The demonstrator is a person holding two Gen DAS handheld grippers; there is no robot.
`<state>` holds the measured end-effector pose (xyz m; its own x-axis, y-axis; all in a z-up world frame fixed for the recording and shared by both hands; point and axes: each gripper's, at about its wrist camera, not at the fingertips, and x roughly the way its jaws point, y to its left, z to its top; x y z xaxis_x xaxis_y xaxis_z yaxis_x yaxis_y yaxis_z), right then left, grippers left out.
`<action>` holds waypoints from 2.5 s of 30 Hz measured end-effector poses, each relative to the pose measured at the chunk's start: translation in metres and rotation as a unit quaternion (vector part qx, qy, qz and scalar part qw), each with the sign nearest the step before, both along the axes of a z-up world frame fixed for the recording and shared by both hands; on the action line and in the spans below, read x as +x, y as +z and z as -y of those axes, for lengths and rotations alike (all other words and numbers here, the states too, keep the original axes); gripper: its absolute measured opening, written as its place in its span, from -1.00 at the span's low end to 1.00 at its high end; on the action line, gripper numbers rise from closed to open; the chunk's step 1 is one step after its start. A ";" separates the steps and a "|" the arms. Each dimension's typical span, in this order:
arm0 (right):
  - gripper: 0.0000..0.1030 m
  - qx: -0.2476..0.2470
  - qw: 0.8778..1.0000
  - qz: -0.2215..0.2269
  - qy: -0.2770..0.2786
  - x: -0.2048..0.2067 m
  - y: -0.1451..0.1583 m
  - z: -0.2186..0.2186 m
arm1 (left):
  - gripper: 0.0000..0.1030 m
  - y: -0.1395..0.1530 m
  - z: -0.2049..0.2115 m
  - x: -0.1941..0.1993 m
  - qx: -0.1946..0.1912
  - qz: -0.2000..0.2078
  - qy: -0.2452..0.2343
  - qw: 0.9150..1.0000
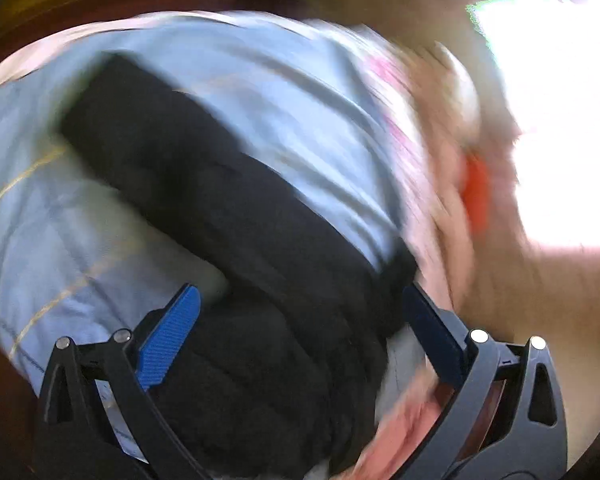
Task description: Fold large clothes
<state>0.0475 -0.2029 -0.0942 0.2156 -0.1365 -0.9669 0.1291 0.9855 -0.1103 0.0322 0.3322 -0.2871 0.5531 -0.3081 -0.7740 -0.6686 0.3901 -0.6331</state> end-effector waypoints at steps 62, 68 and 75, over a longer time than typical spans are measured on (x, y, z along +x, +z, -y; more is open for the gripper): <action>0.97 0.083 0.984 -0.073 -0.141 0.075 -0.238 0.082 | -0.75 0.023 0.251 0.136 0.525 0.129 -0.358 0.761; 0.97 0.098 0.964 -0.072 -0.237 0.004 -0.240 0.141 | -0.75 -0.027 0.419 0.070 0.424 0.248 -0.573 0.656; 0.97 0.092 0.951 -0.080 -0.283 -0.063 -0.253 0.167 | 0.88 -0.104 0.455 0.031 0.333 0.228 -0.660 0.634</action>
